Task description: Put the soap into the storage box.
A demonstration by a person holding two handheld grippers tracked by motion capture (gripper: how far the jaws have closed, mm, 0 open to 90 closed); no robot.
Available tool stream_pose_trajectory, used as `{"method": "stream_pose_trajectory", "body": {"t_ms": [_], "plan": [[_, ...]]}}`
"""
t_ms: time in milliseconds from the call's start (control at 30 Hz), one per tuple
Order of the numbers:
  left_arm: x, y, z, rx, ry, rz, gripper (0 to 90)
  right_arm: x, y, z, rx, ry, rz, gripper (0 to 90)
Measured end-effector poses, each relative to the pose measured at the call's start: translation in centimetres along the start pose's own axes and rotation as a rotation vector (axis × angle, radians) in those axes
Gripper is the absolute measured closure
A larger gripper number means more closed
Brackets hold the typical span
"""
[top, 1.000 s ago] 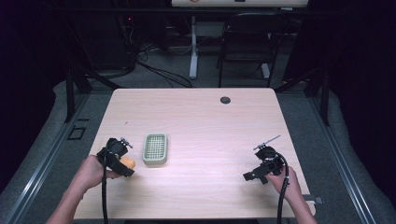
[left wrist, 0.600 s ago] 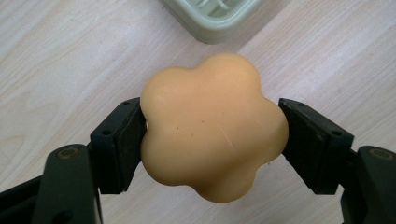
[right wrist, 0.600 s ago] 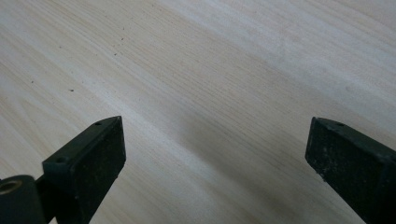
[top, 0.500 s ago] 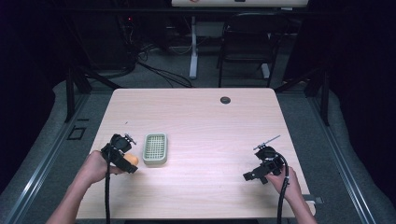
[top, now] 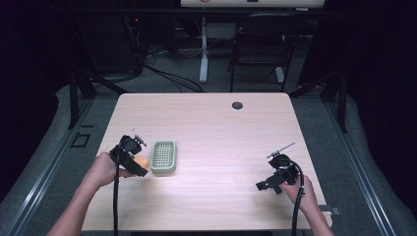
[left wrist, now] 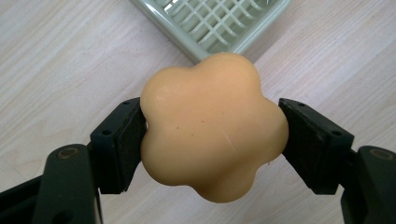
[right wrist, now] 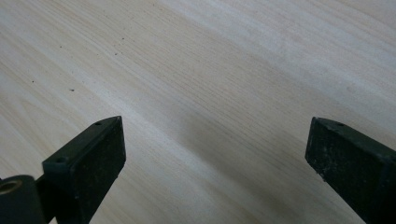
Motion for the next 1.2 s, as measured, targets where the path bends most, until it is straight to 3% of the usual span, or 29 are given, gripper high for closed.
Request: {"method": "stream_pose_trajectory", "body": {"t_ms": [733,1200], "plan": [[0.4,0.1,1.9,-0.002,-0.017,0.003,26.7,0.0,0.0,0.0,-0.003,-0.002,-0.002,4.6],[0.6,0.2,4.0,-0.021,-0.033,0.006,26.8,0.0,0.1,0.0,-0.008,0.001,0.002,4.5]]}}
Point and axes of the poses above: each handheld gripper's, and its own axes: y roughly backward along the jaws, z roughly out of its top, x roughly to its left, the point moved 6 cm from there along -y, roughly forward along the jaws, and after that the axes turned 8 degrees about -x, right-handed, at the moved point
